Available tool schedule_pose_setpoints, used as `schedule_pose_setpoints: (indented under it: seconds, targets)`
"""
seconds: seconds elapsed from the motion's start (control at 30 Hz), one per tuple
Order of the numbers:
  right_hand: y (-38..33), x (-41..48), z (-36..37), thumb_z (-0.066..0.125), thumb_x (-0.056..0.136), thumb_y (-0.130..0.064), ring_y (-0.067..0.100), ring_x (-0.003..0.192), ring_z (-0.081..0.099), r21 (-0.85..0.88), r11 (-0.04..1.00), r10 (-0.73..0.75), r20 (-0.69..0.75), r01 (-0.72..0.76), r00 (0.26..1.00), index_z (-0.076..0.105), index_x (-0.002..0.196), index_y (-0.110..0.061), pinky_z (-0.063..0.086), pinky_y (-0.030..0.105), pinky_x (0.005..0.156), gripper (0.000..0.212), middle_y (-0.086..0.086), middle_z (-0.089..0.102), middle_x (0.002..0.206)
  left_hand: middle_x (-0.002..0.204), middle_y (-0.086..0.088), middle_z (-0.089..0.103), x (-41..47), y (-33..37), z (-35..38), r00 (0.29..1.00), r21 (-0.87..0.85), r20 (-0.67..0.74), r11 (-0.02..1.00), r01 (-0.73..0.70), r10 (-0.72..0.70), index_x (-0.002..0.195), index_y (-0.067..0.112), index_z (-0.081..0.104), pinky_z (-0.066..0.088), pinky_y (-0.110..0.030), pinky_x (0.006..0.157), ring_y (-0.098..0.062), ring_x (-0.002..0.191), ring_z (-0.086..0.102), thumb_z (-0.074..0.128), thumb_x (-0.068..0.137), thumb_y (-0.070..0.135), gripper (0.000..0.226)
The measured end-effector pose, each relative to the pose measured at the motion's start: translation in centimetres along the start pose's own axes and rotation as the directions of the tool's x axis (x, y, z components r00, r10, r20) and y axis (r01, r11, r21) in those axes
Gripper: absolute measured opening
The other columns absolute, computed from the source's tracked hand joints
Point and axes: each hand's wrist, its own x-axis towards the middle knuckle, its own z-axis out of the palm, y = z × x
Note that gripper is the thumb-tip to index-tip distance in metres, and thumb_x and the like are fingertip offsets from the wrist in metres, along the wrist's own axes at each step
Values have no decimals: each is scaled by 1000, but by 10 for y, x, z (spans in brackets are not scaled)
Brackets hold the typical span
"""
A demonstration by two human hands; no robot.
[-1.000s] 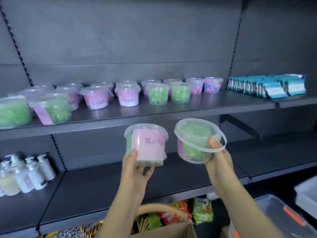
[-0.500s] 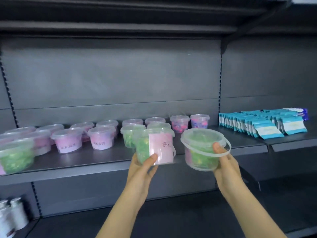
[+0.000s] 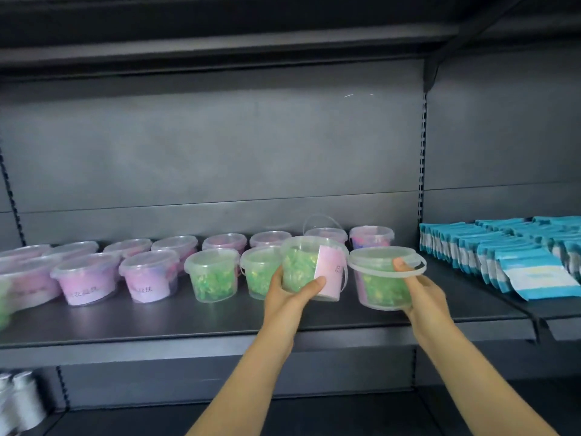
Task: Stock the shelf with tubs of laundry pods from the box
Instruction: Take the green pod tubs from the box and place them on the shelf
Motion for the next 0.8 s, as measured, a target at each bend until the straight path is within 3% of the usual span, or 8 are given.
schedule_pose_setpoints:
  seconds: [0.07,0.13,0.2,0.3,0.43,0.57,0.7,0.8]
  targets:
    - [-1,15,-6,74,63,-48,24,103,64,-2,1000,3,-11,-3,1000,62,112,-12,45,43,102,62,9,67,111,107,21,50,14,-1,17,1000,32,12,999,-2,2,125,34,36,36,-15,87,-2,97,50,77,74,22,66]
    - [-1,30,-12,74,67,-44,24,102,63,-14,1000,-3,-24,3,1000,61,112,-10,45,42,102,58,10,67,113,103,16,58,33,-9,29,1000,72,3,997,-26,26,111,32,42,40,-10,73,3,91,56,78,73,18,55]
    - [0,43,-17,74,68,-43,24,104,63,-35,999,-3,-33,1,999,61,113,-9,45,43,102,58,11,66,114,112,9,60,51,-19,38,999,115,-11,992,-48,49,116,29,45,43,-14,78,-5,101,58,81,68,19,61]
    - [2,56,-22,74,70,-41,25,104,63,-45,999,0,-50,-2,999,61,110,-11,46,43,101,52,11,66,113,124,6,52,69,-32,48,998,202,-32,978,-49,57,133,20,37,43,-29,98,-14,114,53,84,61,23,87]
    - [10,62,-28,75,61,-46,25,105,63,-56,998,-4,-49,1,999,62,110,-12,46,42,100,61,9,67,111,102,8,52,81,-41,48,997,332,-51,943,-41,62,110,20,40,41,-23,83,-13,96,54,85,59,17,68]
    - [14,69,-29,75,70,-43,24,105,62,-90,996,17,-78,-24,997,58,122,-7,47,38,98,65,9,65,114,109,2,63,85,-49,40,999,473,36,880,-53,41,114,14,55,53,-29,85,-17,103,63,84,38,28,83]
    - [9,78,-24,73,74,-43,23,105,61,-148,989,4,-68,-14,998,57,123,-8,47,34,92,62,9,64,116,122,-1,56,85,-48,38,997,551,65,832,-65,36,124,14,47,47,-29,94,-19,114,56,86,50,23,85]
    - [8,87,-16,72,74,-47,21,103,58,-247,969,-27,-78,7,997,52,128,-9,45,32,87,68,8,60,121,122,-2,54,87,-47,36,1000,619,26,786,-7,-12,126,8,41,42,-25,89,-21,115,53,83,65,24,76]
